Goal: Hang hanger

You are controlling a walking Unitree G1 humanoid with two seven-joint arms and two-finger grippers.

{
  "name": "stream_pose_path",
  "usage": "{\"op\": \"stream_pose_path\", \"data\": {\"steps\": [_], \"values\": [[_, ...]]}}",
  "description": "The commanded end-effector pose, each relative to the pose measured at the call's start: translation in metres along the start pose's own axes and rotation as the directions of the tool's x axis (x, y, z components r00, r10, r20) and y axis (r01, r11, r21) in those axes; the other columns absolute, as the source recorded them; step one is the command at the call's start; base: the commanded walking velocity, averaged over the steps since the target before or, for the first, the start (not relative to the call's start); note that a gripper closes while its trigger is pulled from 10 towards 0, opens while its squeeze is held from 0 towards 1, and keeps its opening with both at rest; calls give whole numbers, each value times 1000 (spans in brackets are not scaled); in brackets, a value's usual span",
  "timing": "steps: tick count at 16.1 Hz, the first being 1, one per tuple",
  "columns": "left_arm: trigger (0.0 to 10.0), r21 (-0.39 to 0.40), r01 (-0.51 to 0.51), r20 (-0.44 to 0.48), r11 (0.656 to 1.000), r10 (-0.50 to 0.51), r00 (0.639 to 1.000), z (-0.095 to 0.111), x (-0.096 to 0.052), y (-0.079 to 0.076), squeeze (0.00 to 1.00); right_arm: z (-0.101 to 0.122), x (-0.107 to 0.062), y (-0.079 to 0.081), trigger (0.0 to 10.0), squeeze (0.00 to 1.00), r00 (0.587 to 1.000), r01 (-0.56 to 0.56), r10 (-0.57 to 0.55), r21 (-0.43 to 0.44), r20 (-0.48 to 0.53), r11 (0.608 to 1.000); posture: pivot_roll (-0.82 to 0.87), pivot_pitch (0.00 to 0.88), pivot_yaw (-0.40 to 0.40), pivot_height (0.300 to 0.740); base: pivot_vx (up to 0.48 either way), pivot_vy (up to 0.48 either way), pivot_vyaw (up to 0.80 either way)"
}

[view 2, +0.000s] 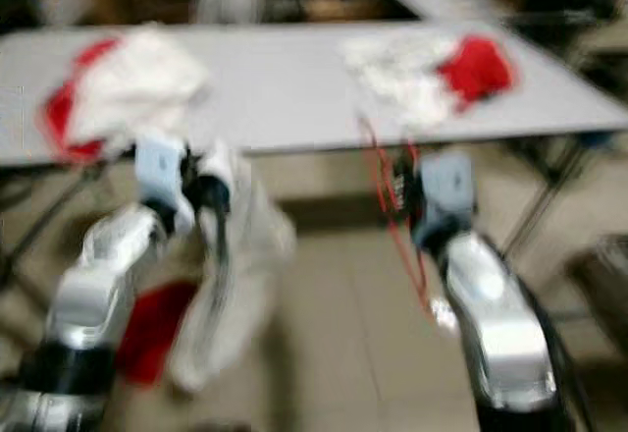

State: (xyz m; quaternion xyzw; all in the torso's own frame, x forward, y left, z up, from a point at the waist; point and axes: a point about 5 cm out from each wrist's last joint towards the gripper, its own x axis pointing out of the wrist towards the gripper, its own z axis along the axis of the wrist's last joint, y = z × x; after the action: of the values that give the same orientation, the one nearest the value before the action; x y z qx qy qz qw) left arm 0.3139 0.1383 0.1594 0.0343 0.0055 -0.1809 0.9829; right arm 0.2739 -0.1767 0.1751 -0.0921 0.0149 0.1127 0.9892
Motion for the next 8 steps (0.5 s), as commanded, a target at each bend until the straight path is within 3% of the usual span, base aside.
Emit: {"op": "stream_pose_path", "data": {"steps": [1,8], "values": [[10000,26,-2,67,1000,0,998,17,4,5,0,3,1,0,10000,0,999,-32,32,-10,11,999,-176,0,26,740,368,0,800],[10000,19,-13,97,1000,11,995,26,14,9,0,6,3,-5,10000,0,997,-82,82,-62,7,995,-178,0,19,740,370,0,0]]}}
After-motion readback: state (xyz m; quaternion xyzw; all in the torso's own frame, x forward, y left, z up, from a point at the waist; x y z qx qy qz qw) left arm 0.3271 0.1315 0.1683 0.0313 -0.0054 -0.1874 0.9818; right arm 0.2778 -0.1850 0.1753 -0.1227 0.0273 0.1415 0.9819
